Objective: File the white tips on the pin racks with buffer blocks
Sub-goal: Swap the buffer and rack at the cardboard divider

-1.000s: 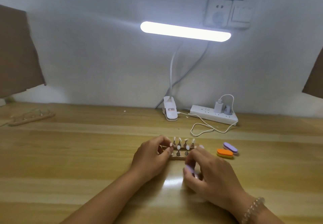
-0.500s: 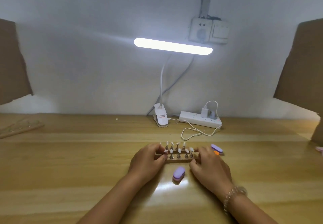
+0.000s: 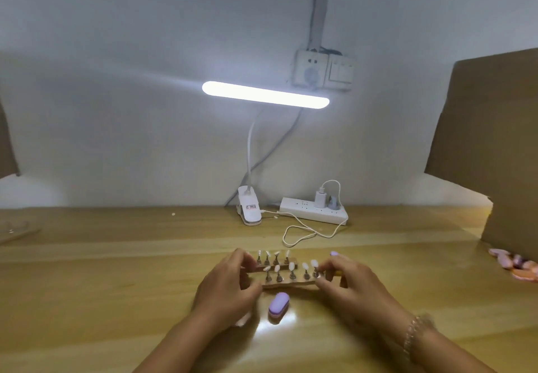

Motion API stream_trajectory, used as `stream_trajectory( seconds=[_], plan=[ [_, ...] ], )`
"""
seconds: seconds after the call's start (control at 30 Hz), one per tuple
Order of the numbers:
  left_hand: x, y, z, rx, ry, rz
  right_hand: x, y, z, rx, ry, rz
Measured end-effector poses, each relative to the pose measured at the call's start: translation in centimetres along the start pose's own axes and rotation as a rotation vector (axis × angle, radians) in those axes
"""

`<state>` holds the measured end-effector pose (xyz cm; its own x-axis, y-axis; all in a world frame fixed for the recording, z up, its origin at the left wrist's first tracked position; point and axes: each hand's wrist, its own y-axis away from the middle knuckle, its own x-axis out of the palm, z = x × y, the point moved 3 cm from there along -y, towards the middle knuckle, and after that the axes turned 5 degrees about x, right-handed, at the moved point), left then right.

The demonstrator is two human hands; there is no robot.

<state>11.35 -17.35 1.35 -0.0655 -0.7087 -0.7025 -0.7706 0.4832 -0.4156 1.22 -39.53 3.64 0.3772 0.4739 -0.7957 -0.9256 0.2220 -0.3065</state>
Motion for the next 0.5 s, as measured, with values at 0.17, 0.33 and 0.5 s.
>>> stream_trajectory(
  seconds=[0.17, 0.33, 0.5],
  plan=[
    [0.6, 1.6, -2.4, 0.262, -0.206, 0.066, -6.6, 1.2, -6.2, 0.137, -0.137, -0.252],
    [0.8, 1.7, -3.0, 0.249, -0.233, 0.053, -11.7, -0.5, -18.4, 0.608, -0.305, -0.553],
    [1.9, 1.3, -3.5, 0.126, -0.271, -0.062, -13.4, -4.0, -26.1, 0.901, -0.257, -0.634]
  ],
)
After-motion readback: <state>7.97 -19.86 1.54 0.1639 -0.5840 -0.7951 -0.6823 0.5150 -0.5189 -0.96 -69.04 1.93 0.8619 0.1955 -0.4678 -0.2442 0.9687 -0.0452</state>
